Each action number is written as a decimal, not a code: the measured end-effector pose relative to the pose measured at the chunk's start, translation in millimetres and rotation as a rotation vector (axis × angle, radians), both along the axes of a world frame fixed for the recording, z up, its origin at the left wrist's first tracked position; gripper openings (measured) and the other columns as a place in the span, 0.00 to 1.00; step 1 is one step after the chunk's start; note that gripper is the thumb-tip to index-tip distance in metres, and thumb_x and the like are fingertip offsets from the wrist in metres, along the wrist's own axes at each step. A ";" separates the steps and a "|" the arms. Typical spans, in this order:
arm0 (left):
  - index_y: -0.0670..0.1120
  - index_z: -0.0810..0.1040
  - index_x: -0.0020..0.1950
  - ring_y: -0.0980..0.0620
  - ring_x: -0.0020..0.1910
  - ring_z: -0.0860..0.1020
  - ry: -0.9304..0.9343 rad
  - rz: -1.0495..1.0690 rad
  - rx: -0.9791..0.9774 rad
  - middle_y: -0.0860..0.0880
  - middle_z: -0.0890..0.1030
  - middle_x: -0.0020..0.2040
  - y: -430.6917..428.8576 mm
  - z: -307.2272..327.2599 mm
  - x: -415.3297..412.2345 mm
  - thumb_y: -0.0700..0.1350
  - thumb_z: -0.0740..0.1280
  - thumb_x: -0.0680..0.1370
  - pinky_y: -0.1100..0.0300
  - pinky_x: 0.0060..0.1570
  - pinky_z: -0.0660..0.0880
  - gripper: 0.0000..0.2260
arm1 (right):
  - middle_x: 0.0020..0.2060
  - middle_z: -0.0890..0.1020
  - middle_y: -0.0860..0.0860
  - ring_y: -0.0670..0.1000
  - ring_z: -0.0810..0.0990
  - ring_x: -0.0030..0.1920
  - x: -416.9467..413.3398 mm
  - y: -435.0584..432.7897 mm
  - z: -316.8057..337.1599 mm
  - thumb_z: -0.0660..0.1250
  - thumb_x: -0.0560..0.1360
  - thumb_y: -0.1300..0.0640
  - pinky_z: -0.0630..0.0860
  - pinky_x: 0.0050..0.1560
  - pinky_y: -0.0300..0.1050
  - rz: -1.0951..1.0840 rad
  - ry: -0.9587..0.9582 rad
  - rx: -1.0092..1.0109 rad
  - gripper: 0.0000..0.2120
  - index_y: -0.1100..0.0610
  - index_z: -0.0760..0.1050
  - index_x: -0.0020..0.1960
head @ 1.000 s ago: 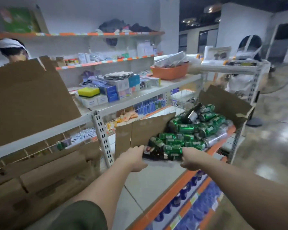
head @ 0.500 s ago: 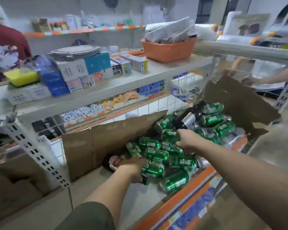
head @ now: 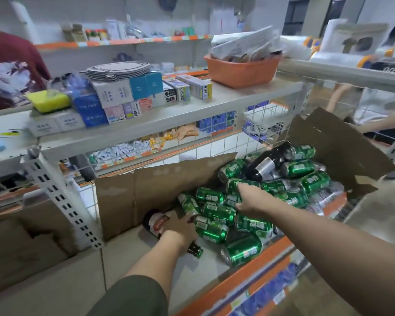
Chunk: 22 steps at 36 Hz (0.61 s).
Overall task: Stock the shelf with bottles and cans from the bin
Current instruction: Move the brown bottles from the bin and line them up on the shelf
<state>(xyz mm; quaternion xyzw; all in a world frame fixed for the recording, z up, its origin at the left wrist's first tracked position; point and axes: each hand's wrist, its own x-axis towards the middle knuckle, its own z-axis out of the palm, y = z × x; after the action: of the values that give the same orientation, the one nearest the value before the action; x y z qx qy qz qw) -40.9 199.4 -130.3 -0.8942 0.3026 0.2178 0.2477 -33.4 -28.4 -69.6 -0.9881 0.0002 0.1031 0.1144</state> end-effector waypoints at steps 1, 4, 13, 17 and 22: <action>0.52 0.76 0.67 0.39 0.76 0.62 -0.028 -0.001 -0.040 0.46 0.69 0.74 3.6 2.8 1.8 0.44 0.65 0.81 0.35 0.69 0.62 0.15 | 0.62 0.76 0.56 0.55 0.78 0.56 -3.2 1.2 0.1 0.63 0.78 0.55 0.78 0.57 0.53 0.000 0.001 -0.001 0.19 0.58 0.67 0.67; 0.55 0.73 0.70 0.41 0.70 0.68 -0.124 0.130 -0.280 0.48 0.71 0.73 18.2 25.7 8.7 0.50 0.65 0.81 0.40 0.65 0.67 0.17 | 0.60 0.77 0.56 0.56 0.78 0.54 -14.1 5.4 2.3 0.63 0.78 0.54 0.79 0.55 0.53 -0.009 0.016 -0.022 0.17 0.58 0.67 0.65; 0.52 0.78 0.57 0.49 0.51 0.79 -0.053 0.716 -1.139 0.51 0.81 0.52 60.0 75.4 0.5 0.47 0.73 0.78 0.57 0.51 0.75 0.10 | 0.47 0.77 0.52 0.53 0.78 0.45 -35.6 17.8 31.4 0.62 0.74 0.56 0.80 0.48 0.53 -0.030 -0.057 -0.054 0.08 0.54 0.69 0.52; 0.51 0.77 0.60 0.47 0.56 0.79 -0.072 0.779 -1.341 0.51 0.81 0.56 51.4 95.8 -4.7 0.52 0.73 0.77 0.51 0.60 0.76 0.13 | 0.49 0.78 0.54 0.56 0.78 0.47 -36.8 14.2 50.6 0.62 0.75 0.55 0.79 0.49 0.52 -0.066 -0.059 -0.085 0.09 0.56 0.68 0.53; 0.52 0.76 0.62 0.48 0.55 0.78 -0.083 0.757 -1.463 0.51 0.80 0.56 29.8 130.2 -1.2 0.54 0.70 0.80 0.53 0.55 0.73 0.14 | 0.49 0.80 0.56 0.55 0.79 0.45 -27.8 -3.0 72.6 0.62 0.76 0.56 0.79 0.47 0.50 -0.121 -0.068 -0.093 0.08 0.58 0.70 0.53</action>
<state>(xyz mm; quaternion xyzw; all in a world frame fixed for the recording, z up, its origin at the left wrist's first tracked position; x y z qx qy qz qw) -42.1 229.2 -0.1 -0.8784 0.0367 0.0012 -0.4766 -61.2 -31.4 3.1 -0.9934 0.0608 0.0624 0.0745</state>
